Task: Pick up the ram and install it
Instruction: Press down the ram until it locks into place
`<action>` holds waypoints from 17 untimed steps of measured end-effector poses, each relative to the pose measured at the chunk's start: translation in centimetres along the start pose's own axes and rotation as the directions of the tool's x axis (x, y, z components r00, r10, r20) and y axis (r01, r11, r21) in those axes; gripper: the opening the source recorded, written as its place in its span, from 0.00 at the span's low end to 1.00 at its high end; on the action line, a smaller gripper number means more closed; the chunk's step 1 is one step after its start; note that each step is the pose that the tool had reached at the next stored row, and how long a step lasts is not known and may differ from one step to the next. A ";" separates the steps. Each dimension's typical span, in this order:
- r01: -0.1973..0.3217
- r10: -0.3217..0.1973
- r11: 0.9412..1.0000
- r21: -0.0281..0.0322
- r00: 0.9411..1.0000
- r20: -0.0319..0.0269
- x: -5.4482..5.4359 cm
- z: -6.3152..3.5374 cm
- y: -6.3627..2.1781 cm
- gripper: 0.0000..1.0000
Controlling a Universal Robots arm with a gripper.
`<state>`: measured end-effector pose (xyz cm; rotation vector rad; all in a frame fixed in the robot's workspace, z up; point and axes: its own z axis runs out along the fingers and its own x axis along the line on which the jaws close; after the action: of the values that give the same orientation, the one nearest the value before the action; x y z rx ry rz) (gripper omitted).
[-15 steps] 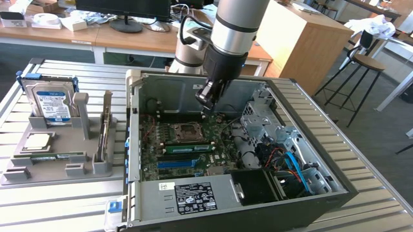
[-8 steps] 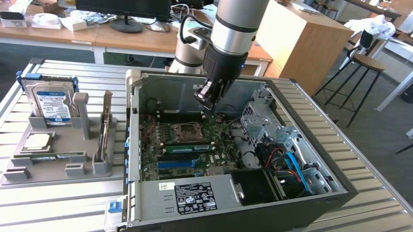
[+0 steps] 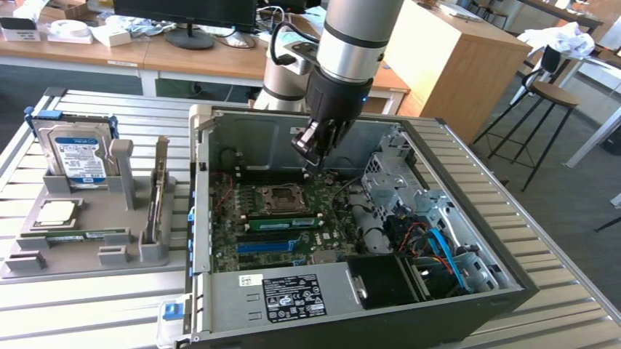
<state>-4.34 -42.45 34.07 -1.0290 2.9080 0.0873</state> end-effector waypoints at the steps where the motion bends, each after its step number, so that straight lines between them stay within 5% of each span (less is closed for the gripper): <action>1: 0.000 0.000 1.000 0.000 1.000 0.000 0.0 0.00 0.00 0.10; 12: -0.009 0.009 1.000 0.000 1.000 0.000 0.3 0.00 0.29 0.10; 17: -0.069 0.069 0.998 0.004 0.998 0.002 0.4 0.00 0.34 0.10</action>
<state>-4.88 -42.44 34.05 -0.9273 2.9409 0.0846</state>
